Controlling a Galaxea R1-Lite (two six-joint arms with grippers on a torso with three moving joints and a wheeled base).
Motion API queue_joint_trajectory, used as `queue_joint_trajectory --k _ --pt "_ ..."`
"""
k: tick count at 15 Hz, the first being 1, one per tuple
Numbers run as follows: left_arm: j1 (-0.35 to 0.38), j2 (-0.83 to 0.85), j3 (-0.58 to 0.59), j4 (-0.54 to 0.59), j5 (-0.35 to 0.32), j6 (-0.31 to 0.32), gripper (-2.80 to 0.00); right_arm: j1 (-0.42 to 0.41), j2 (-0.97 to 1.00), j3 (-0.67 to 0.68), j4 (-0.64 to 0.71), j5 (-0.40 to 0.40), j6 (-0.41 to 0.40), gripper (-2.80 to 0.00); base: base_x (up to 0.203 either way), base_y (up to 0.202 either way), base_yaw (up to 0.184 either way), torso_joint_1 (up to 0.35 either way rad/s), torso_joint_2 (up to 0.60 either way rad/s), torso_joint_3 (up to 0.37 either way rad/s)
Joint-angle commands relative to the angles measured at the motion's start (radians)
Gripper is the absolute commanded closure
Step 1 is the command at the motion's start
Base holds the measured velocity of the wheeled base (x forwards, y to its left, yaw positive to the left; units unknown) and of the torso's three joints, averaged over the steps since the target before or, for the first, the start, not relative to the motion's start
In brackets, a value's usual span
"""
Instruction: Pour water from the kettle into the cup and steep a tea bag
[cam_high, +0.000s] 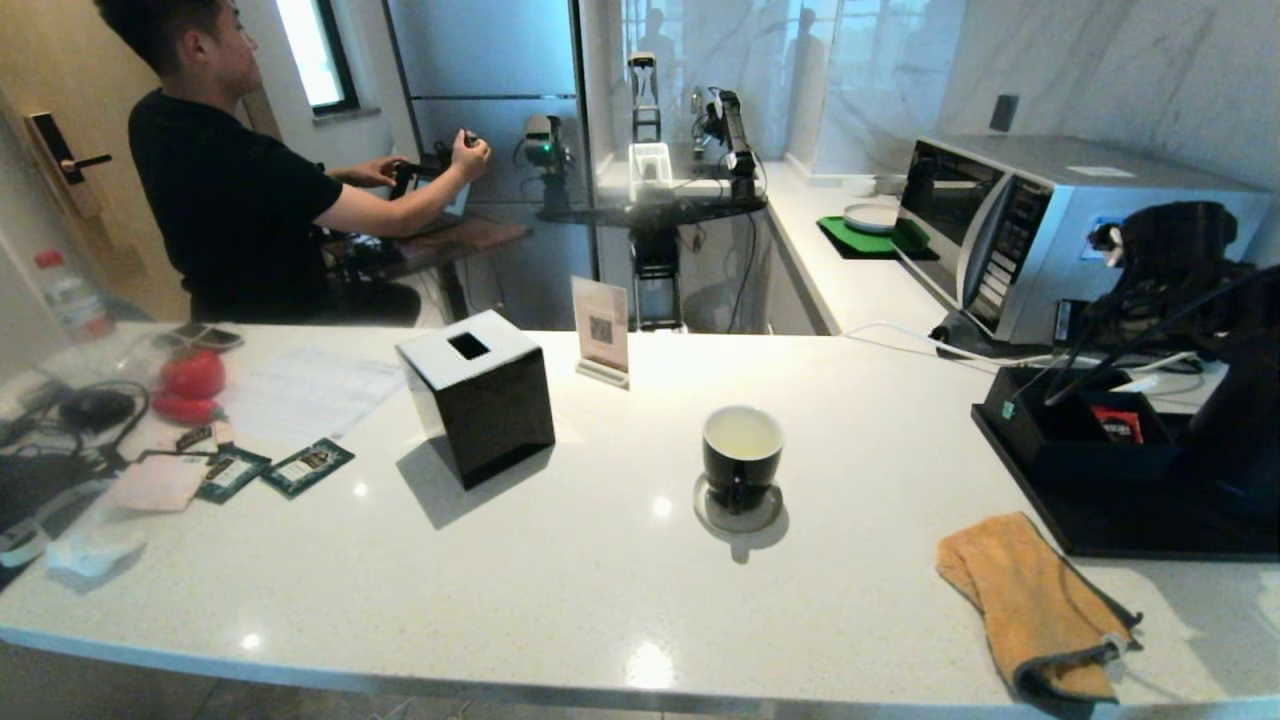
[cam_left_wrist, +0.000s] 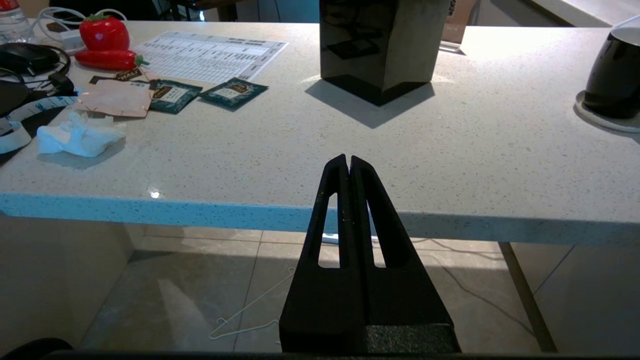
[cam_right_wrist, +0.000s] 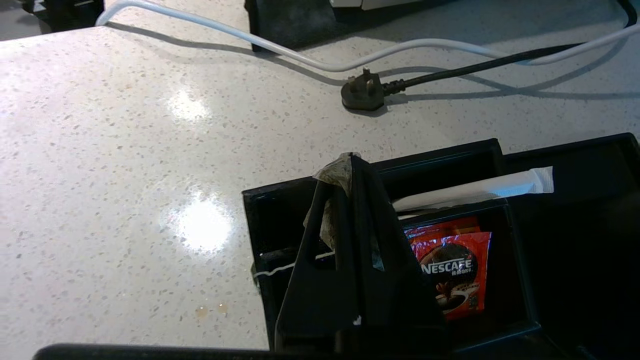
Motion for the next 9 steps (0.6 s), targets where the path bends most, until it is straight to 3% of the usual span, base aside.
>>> queue_joint_trajectory --k 1,9 --pt "0.000 0.000 0.000 0.000 0.000 0.000 0.00 0.008 -0.035 0.020 -0.002 -0.001 0.000 0.00 0.000 0.000 0.000 0.000 0.00 0.000" --pt "0.000 0.000 0.000 0.000 0.000 -0.001 0.00 0.080 -0.090 0.037 -0.010 -0.033 0.001 0.00 0.000 0.000 0.000 0.000 0.00 0.000"
